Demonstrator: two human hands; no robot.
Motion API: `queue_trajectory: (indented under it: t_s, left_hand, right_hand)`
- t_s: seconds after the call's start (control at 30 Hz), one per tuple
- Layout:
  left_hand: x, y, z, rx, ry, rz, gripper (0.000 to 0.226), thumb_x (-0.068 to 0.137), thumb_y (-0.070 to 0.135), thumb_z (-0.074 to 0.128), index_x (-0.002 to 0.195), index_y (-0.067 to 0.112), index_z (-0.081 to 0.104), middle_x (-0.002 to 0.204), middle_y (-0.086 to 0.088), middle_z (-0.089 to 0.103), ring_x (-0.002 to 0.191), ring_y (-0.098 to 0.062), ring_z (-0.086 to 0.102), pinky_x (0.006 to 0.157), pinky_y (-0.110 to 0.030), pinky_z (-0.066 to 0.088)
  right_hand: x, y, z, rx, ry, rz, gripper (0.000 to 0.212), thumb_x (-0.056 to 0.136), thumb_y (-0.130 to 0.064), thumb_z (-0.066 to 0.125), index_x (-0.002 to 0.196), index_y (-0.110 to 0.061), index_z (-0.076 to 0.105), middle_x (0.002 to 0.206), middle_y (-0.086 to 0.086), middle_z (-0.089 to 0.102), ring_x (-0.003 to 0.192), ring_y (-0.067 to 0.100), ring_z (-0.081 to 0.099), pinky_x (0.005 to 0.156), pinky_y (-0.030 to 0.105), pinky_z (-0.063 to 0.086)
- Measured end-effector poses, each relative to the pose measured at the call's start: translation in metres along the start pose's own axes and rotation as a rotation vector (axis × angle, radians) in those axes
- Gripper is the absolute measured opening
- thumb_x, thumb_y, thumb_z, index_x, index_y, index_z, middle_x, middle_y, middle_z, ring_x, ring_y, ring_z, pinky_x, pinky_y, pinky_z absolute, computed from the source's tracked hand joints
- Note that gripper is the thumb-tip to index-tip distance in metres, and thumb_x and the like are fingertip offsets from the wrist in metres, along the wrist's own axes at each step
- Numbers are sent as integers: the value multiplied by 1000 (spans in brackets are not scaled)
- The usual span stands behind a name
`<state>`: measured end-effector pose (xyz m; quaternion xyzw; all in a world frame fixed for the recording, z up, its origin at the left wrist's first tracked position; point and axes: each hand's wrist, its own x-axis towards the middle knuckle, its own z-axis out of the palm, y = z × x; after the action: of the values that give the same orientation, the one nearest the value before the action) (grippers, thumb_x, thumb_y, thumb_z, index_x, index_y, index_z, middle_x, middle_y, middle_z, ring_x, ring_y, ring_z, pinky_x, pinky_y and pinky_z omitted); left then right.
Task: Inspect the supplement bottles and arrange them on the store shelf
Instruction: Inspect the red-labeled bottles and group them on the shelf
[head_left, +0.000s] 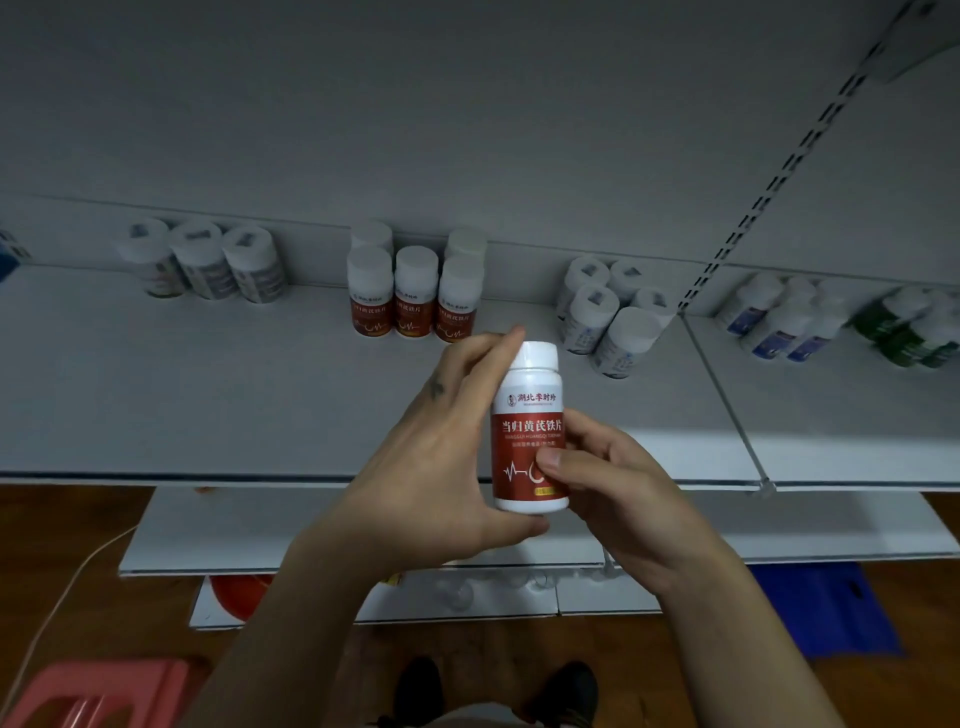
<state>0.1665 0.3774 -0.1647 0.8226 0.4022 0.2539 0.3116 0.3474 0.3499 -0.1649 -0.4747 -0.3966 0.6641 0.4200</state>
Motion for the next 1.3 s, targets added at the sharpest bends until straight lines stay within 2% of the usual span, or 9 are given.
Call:
queue_trajectory:
  t_s: [0.07,0.23,0.43,0.6,0.73,0.93,1.03,1.17,1.3]
  left_hand:
    - [0,-2,1,7,4,15,128,61,45,88,152,40,-3,145,30,7,132,6,25,102,-11,29]
    - [-1,-5,0,12,16,44,128,61,43,88,152,42,-3,147,32,6,136,10,19,105,-11,26]
    - [-2,-5,-1,24,24,53,128,61,42,88,151,43,-3,147,37,3,136,15,13,107,-3,17]
    - [-2,-5,-1,33,25,43,128,62,43,89,152,42,-2,149,36,2,138,13,11,108,-8,17]
    - [-2,-5,0,29,27,45,128,62,43,88,151,43,-3,148,37,1,136,17,9,107,-3,14]
    - [-4,-5,2,-16,43,4,127,61,46,88,152,41,-1,148,30,8,139,7,17,112,-17,26]
    - [-5,-3,1,-47,43,-38,126,61,51,86,150,43,-2,144,31,9,135,6,19,112,-20,27]
    - [-6,-2,1,-48,26,-49,127,60,53,85,151,42,-2,145,33,7,137,5,18,115,-25,28]
    - [-7,-2,2,-56,17,-39,126,61,49,87,152,41,-1,149,34,5,139,10,14,114,-19,25]
  right_hand:
    - [1,0,0,5,-8,-2,46,76,-13,65,121,-7,64,103,13,71,93,22,67,80,26,54]
    - [3,3,0,22,-23,-14,51,74,-13,68,124,-7,63,113,23,68,103,33,64,93,40,49]
    - [5,6,0,53,-14,-36,49,75,-8,60,123,-3,61,109,23,69,100,33,63,93,42,47]
    - [7,6,2,45,-8,-43,49,75,-7,59,124,-3,61,110,25,67,101,34,63,94,44,46]
    - [6,6,1,37,-7,-45,48,75,-7,59,123,-3,61,108,21,68,99,31,63,92,42,46]
    - [4,5,0,15,-26,-28,52,74,-7,57,126,-6,61,105,16,71,94,25,66,85,34,51]
    - [3,4,0,39,-35,-15,53,75,-8,56,127,-6,60,106,16,71,95,24,67,81,30,54]
    - [3,6,0,97,-24,-1,55,73,-9,51,127,-4,60,115,23,68,104,34,64,88,40,52]
    - [3,7,-1,170,12,12,53,72,-10,51,122,0,62,115,27,66,106,41,62,88,47,53]
